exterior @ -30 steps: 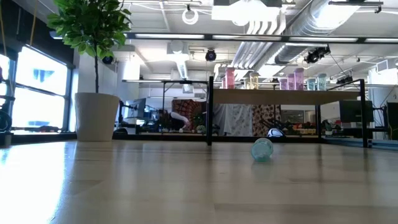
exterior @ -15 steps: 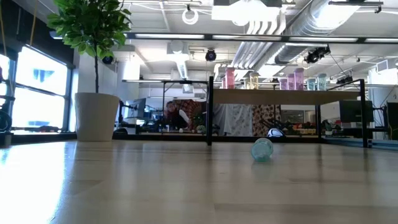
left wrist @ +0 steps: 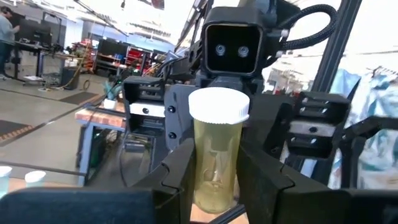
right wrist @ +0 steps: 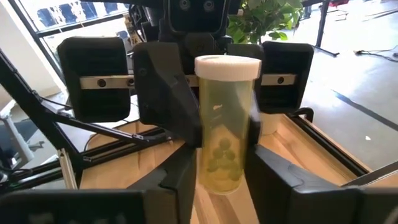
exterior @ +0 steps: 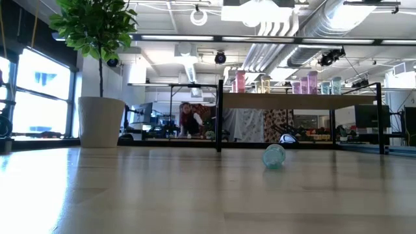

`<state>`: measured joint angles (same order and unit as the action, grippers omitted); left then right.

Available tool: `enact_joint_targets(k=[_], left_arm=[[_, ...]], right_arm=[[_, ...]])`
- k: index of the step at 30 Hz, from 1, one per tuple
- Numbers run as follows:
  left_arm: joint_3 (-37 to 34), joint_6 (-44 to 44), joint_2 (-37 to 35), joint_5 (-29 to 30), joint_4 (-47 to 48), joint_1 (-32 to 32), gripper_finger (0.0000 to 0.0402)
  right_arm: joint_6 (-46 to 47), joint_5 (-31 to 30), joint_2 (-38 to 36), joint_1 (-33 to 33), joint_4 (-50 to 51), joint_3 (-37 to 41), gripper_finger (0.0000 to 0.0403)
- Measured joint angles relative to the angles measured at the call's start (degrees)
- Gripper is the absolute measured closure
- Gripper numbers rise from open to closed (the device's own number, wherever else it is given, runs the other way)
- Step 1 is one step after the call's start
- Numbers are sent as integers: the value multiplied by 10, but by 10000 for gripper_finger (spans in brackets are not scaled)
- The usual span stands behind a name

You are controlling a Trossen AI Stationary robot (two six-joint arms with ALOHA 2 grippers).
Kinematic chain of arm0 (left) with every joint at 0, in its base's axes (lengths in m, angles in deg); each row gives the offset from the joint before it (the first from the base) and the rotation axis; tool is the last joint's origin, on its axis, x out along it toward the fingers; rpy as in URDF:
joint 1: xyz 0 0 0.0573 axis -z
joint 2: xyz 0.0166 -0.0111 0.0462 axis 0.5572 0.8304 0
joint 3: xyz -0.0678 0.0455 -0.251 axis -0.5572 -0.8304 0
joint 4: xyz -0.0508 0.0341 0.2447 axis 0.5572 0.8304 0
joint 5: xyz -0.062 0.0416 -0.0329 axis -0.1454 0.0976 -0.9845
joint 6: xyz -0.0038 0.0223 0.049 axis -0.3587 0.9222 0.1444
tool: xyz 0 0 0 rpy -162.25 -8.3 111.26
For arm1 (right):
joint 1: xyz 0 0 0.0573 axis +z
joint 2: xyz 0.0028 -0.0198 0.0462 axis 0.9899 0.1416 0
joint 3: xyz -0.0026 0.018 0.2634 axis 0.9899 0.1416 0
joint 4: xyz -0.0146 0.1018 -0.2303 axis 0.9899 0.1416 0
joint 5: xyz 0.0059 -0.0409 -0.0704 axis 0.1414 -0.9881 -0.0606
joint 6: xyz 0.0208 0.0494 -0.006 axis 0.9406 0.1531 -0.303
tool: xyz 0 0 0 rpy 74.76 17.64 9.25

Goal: Pick and place medicine bottles onto shelf by color
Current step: Put the yellow medicine bottle aligned with the other yellow medicine bottles on the shelf

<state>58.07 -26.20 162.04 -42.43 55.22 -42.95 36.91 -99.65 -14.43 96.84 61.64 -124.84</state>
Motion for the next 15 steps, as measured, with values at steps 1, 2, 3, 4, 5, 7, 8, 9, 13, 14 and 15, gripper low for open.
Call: enact_joint_targets(k=[1,2,3,4,5,7,8,9,13,14,15], left_arm=[[0,6,0,1,3,0,309],[0,12,0,1,8,0,309],[0,17,0,5,14,0,309],[0,21,0,9,19,0,309],[0,26,0,12,27,0,309],[0,34,0,20,42,-1,309],[0,39,0,26,51,-2,309],[0,43,0,32,60,-2,309],[0,62,0,37,94,-7,309],[0,68,0,37,105,-7,309],[0,76,0,37,117,-8,309]], right_arm=[[1,1,0,0,2,0,277],[3,1,0,0,5,0,267],[8,1,0,0,10,0,258],[13,1,0,0,16,0,248],[19,2,-1,0,26,-2,239],[34,6,-4,0,56,-10,224],[42,11,-6,0,74,-15,219],[51,14,-9,0,91,-21,214],[75,16,-18,0,155,-49,211],[74,17,-18,0,173,-58,211],[70,16,-18,0,191,-66,210]])
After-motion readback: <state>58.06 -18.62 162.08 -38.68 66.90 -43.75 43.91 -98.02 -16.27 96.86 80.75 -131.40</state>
